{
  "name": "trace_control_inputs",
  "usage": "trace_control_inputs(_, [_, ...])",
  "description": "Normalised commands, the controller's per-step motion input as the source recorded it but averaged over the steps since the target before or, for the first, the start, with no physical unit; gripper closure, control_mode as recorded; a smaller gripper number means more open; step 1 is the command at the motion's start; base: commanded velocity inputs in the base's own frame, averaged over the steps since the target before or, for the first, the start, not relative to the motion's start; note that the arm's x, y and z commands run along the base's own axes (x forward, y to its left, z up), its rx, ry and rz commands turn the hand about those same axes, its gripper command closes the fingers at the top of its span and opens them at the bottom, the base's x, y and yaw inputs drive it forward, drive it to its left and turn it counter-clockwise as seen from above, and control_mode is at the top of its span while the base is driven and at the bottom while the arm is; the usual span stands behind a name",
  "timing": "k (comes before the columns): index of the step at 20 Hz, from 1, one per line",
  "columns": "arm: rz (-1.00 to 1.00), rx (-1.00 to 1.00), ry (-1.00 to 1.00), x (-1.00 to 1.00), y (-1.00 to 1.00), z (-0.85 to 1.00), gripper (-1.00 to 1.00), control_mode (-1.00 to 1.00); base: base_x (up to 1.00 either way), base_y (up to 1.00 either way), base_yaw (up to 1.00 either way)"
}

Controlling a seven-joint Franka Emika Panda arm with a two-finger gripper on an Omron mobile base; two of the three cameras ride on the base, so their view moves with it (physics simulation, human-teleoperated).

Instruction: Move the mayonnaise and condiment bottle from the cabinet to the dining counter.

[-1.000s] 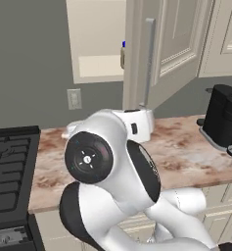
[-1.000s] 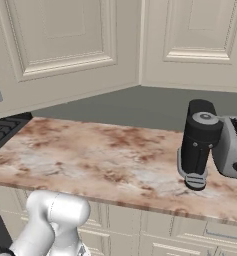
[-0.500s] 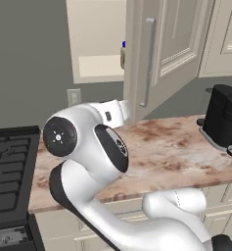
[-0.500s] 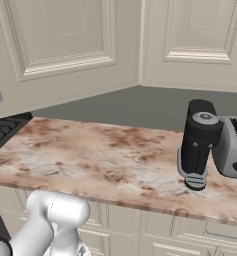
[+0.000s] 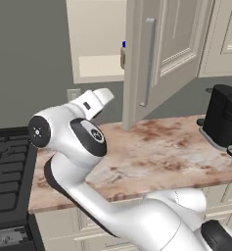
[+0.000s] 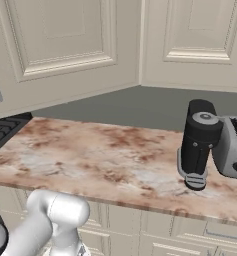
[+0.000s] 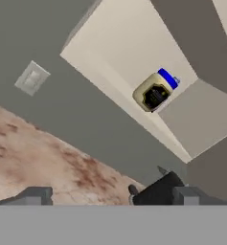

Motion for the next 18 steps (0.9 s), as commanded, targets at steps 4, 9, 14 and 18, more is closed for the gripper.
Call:
trace_control_inputs(4, [-0.21,-0.14,0.3,0.49,-0.25,0.0,-1.0,-1.0,0.0,0.0,0.0])
trace_control_inputs(9, [-0.13,0.0,0.08,-0.07,-0.82,0.05,-1.0,-1.0,0.0,0.0,0.0])
trace_control_inputs(14, [-0.09,0.07,-0.09,-0.69,-0.95,0.15,-1.0,-1.0,0.0,0.0,0.0])
trace_control_inputs(18, [-0.06,0.22,-0.17,-0.66,-1.0,0.19,-1.0,-1.0,0.0,0.0,0.0])
